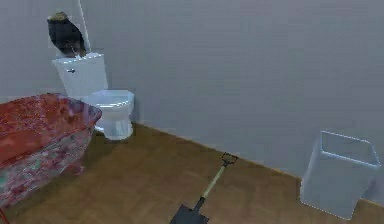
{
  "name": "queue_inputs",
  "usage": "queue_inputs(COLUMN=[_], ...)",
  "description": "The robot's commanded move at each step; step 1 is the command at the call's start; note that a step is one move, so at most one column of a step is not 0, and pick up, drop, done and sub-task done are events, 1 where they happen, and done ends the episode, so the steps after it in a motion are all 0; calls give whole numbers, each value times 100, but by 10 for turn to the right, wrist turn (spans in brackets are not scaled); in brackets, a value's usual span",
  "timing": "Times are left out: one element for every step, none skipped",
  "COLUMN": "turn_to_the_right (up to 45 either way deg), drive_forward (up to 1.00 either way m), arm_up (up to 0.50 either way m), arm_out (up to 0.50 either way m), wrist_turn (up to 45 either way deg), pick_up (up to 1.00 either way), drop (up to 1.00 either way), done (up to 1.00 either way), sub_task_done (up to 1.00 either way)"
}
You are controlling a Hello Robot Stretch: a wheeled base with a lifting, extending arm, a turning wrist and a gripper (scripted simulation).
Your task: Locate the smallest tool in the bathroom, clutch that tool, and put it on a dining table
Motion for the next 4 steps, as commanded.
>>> queue_inputs(turn_to_the_right=[-450,-450,-210,0], drive_forward=[0,0,0,100], arm_up=[0,0,0,0], arm_out=[0,0,0,0], wrist_turn=[0,0,0,0], pick_up=[0,0,0,0], drop=[0,0,0,0], done=[0,0,0,0], sub_task_done=[0,0,0,0])
